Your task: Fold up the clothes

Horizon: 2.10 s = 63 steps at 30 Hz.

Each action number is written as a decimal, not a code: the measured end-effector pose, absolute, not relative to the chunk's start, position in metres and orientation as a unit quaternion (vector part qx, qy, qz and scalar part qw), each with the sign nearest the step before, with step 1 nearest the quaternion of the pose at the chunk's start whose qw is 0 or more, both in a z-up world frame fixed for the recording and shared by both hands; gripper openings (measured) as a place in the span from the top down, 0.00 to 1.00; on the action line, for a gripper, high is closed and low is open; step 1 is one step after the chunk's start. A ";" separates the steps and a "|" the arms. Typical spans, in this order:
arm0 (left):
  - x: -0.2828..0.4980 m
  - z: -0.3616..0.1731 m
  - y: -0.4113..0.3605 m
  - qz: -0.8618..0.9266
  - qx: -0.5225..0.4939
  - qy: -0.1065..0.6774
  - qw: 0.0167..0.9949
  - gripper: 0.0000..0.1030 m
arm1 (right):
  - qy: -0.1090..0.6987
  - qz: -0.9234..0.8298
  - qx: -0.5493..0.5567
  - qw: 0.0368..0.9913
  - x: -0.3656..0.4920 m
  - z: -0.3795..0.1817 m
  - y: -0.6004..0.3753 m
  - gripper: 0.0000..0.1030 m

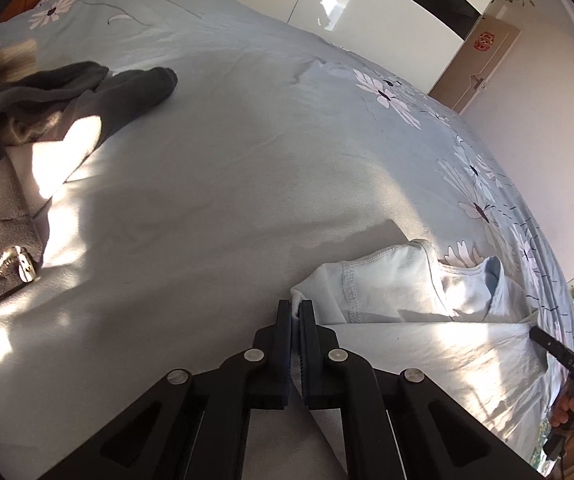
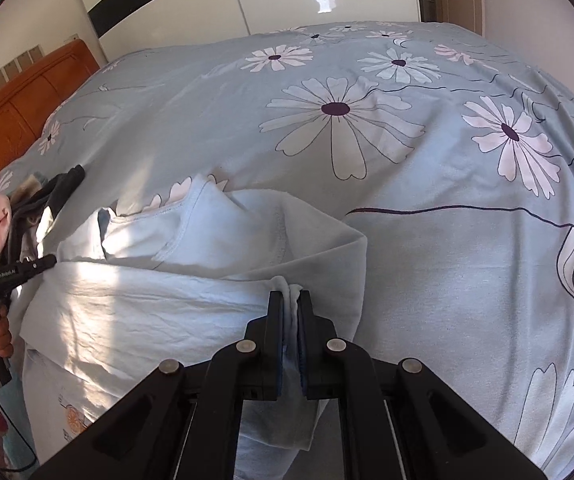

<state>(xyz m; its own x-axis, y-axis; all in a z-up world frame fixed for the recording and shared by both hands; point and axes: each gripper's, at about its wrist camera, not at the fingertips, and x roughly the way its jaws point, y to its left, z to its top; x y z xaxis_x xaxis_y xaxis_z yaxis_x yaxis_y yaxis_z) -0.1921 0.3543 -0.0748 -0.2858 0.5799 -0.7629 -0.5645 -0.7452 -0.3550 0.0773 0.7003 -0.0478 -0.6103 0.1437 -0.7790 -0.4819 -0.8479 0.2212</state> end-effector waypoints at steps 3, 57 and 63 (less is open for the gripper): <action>-0.191 -0.069 0.354 0.804 -0.475 -0.009 0.358 0.95 | 0.218 0.883 -0.377 0.174 0.089 -0.033 0.697 0.94; 0.152 -0.102 0.173 0.729 -0.551 -0.019 0.407 0.45 | 0.306 0.856 -0.396 0.131 0.391 -0.076 0.509 0.77; 0.154 -0.107 0.163 0.723 -0.557 -0.044 0.407 0.45 | 0.331 0.849 -0.380 0.156 0.412 -0.075 0.527 0.77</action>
